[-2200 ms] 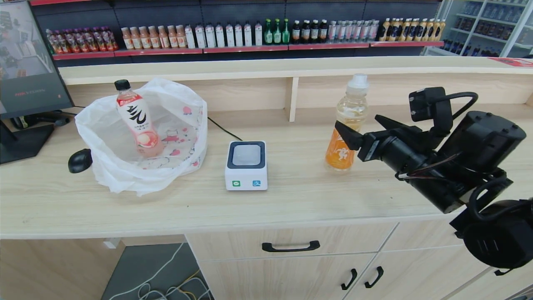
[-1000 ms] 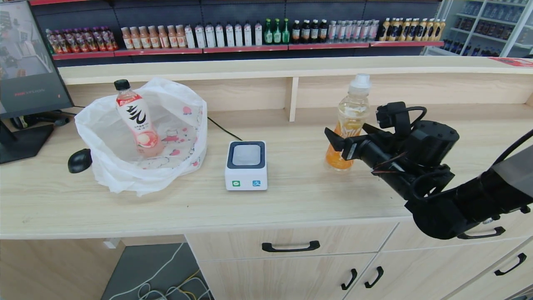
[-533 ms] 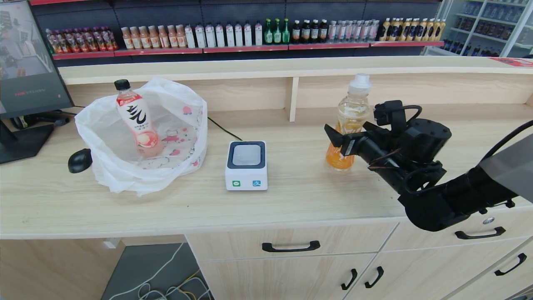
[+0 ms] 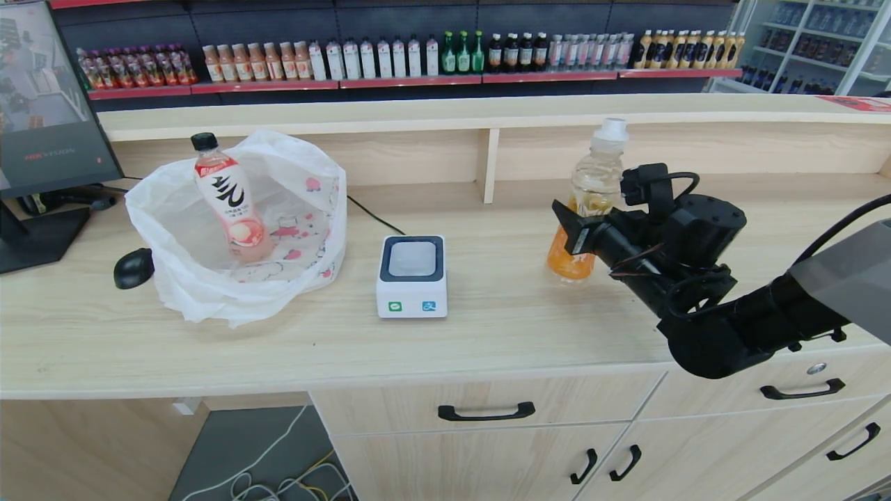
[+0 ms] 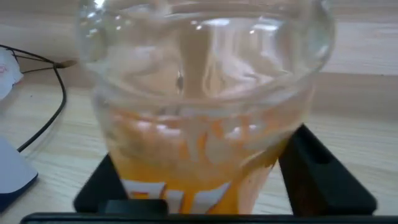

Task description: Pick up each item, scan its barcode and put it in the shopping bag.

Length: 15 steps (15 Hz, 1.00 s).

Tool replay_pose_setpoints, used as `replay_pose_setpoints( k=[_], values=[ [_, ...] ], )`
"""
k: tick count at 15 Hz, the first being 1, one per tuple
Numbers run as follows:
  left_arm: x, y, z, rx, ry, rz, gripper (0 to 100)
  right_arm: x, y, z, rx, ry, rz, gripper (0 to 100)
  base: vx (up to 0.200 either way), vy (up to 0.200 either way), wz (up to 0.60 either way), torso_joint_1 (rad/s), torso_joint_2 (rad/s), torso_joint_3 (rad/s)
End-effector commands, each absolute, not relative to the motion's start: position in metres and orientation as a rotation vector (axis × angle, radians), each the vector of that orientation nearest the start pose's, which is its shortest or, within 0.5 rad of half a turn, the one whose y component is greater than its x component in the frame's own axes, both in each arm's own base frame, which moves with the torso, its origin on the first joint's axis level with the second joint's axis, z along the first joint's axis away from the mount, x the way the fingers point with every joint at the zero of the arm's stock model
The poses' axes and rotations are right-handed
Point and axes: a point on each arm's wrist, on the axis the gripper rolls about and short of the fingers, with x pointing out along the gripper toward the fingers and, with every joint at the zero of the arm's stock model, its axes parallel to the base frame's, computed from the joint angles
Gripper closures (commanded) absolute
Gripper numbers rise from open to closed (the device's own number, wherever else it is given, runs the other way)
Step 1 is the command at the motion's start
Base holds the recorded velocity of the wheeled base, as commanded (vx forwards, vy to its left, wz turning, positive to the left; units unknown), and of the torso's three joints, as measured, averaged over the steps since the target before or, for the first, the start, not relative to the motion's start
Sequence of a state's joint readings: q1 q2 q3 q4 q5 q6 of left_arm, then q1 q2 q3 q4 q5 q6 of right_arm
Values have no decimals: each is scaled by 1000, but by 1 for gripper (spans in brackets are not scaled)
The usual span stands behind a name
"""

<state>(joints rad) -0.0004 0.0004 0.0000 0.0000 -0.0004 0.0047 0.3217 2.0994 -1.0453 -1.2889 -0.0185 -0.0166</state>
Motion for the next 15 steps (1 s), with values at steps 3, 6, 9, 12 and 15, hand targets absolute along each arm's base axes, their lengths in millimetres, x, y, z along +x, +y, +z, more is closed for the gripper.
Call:
replay_pose_setpoints(
  k=[3,6,9,12,15],
  values=[
    [-23,0,75,5,0,-3,0,381,127,173,26,-248,300,100,0,0,0,0,0,0],
    [-23,0,75,5,0,0,0,379,126,178,28,-261,301,100,0,0,0,0,0,0],
    [-23,0,75,5,0,0,0,375,125,186,31,-279,301,100,0,0,0,0,0,0],
    [-23,0,75,5,0,-3,0,368,122,201,48,-310,302,100,0,0,0,0,0,0],
    [-23,0,75,5,0,-2,0,356,119,220,58,-345,303,100,0,0,0,0,0,0]
  ],
)
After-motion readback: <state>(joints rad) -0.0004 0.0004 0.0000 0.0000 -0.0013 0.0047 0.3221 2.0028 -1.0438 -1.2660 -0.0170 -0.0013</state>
